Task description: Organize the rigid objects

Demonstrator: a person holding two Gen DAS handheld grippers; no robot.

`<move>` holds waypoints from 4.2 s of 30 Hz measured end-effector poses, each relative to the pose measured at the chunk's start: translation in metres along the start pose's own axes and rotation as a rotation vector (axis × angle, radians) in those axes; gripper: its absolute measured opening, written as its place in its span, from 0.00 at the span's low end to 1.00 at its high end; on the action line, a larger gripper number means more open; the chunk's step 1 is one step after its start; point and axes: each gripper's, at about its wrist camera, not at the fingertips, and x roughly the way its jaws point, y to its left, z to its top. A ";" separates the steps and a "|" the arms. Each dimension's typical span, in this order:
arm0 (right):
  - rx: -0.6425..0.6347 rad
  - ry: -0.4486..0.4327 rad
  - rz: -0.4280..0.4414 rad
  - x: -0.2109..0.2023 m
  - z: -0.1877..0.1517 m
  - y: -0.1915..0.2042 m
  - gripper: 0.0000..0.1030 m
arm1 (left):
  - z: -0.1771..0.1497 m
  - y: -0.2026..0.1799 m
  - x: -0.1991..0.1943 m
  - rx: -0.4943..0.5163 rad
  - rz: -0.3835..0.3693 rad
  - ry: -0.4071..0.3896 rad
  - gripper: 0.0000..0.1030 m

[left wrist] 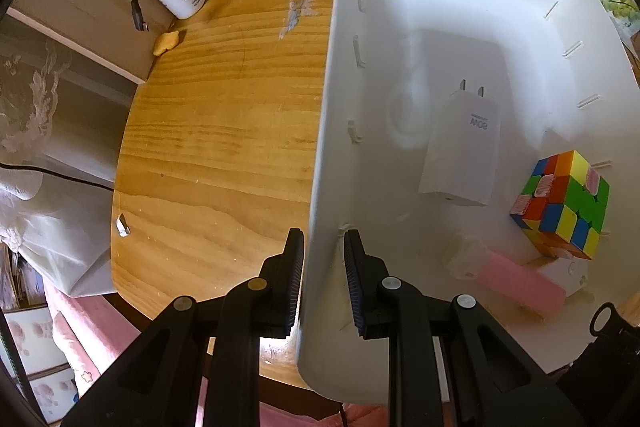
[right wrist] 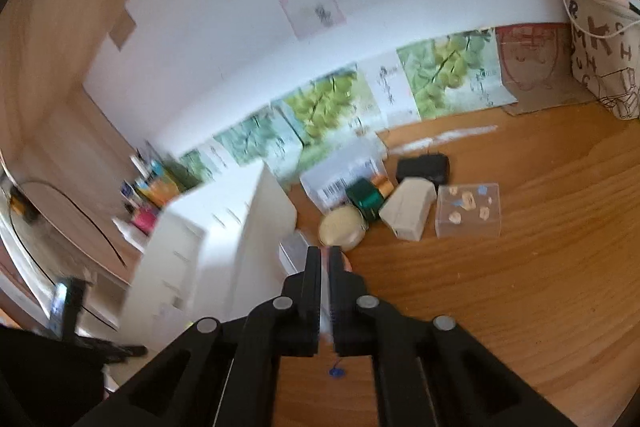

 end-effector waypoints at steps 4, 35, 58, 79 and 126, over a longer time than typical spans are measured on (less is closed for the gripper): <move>-0.078 0.023 -0.015 -0.001 0.001 0.010 0.06 | -0.001 -0.002 -0.002 0.001 0.003 -0.006 0.23; -0.499 0.124 0.017 0.067 -0.018 0.047 0.54 | 0.010 0.003 0.005 -0.056 0.005 0.042 0.23; -0.611 0.126 -0.019 0.120 -0.038 0.044 0.52 | 0.023 -0.003 0.015 -0.015 0.015 0.111 0.23; -0.629 0.153 -0.047 0.135 -0.030 0.057 0.16 | 0.020 0.006 0.024 -0.035 -0.003 0.121 0.23; -0.635 0.303 -0.040 0.130 -0.042 0.036 0.79 | 0.024 -0.002 0.026 -0.006 -0.002 0.133 0.23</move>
